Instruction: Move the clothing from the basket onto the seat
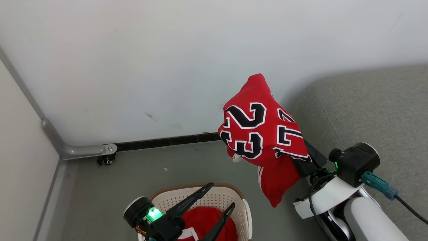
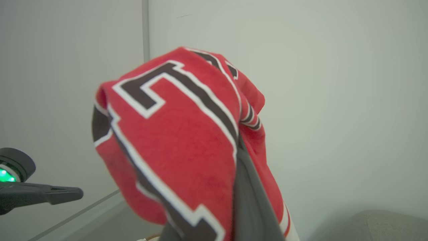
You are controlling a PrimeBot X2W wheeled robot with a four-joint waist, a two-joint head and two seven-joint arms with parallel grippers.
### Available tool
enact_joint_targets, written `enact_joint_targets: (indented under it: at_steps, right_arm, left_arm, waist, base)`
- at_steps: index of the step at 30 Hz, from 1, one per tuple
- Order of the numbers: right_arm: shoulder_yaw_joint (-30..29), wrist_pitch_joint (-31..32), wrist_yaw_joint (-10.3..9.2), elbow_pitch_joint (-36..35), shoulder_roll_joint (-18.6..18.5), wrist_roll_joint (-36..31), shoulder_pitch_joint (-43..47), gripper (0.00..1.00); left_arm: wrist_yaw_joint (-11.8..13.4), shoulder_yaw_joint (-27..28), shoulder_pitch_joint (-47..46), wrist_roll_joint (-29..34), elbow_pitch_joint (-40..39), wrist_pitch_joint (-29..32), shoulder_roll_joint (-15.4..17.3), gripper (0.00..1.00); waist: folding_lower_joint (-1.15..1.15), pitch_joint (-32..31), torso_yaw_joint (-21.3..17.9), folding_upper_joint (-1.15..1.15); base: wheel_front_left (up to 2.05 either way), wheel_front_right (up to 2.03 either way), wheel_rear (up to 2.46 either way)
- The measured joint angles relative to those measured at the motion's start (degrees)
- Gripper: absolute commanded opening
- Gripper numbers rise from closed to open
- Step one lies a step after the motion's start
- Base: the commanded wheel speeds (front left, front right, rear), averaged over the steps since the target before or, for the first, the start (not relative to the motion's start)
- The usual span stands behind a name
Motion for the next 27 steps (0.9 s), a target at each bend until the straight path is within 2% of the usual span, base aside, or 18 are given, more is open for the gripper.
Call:
enact_joint_targets:
  at_steps: [6, 27]
  right_arm:
    - [-0.5, 0.0, 0.0, -0.5, -0.3, -0.7, 0.0, 0.0]
    - [-2.4, 0.0, 0.0, -2.5, -0.2, -0.9, 1.2, 0.0]
  left_arm:
    - [0.0, 0.4, 0.7, 1.7, 1.6, 0.0, 1.0, 1.0]
    - [0.0, 1.0, 5.5, 3.2, 7.3, 0.0, 0.2, 1.0]
  waist:
    - [0.0, 0.0, 0.0, 0.0]
    - [0.0, 0.4, -0.1, 0.0]
  base:
    - [0.0, 0.0, 0.0]
    - [0.0, 0.0, 0.0]
